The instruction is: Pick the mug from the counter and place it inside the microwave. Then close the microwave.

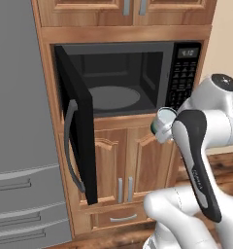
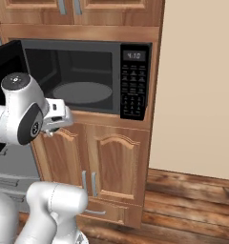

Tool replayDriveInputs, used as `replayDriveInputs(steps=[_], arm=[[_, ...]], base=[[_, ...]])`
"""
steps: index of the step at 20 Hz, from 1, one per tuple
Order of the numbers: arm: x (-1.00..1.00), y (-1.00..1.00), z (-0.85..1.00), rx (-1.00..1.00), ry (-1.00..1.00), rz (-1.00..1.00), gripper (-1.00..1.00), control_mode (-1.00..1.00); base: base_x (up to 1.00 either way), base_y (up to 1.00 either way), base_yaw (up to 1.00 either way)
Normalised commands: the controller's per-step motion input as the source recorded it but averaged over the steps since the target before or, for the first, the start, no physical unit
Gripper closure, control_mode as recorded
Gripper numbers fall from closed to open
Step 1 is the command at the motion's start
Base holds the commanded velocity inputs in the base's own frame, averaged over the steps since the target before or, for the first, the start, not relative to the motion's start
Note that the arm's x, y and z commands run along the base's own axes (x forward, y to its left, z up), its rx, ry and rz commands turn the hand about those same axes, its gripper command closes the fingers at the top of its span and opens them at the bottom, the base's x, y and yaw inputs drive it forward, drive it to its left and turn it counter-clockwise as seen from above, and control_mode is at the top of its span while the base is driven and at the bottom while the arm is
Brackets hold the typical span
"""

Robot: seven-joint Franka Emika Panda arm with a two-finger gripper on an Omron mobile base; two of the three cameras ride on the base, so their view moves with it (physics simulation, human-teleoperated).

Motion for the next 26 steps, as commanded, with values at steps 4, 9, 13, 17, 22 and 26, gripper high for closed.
replayDriveInputs(steps=[4,9,13,17,22,26], arm=[[0.2,0.15,0.07,0.0,-0.19,0.05,1.0,-1.0],[0.74,0.14,0.02,0.0,-0.03,0.0,1.0,-1.0],[0.6,0.11,0.15,0.0,0.02,0.0,1.0,-1.0],[0.56,0.11,0.14,0.0,0.05,0.0,1.0,-1.0],[0.33,0.11,0.07,0.0,0.08,0.0,1.0,-1.0],[0.0,0.08,0.17,0.0,0.17,0.0,1.0,-1.0]], base=[[0.0,0.0,0.0],[0.0,0.0,0.0],[0.0,0.0,0.0],[0.0,0.0,0.0],[0.0,0.0,0.0],[0.0,0.0,0.0]])
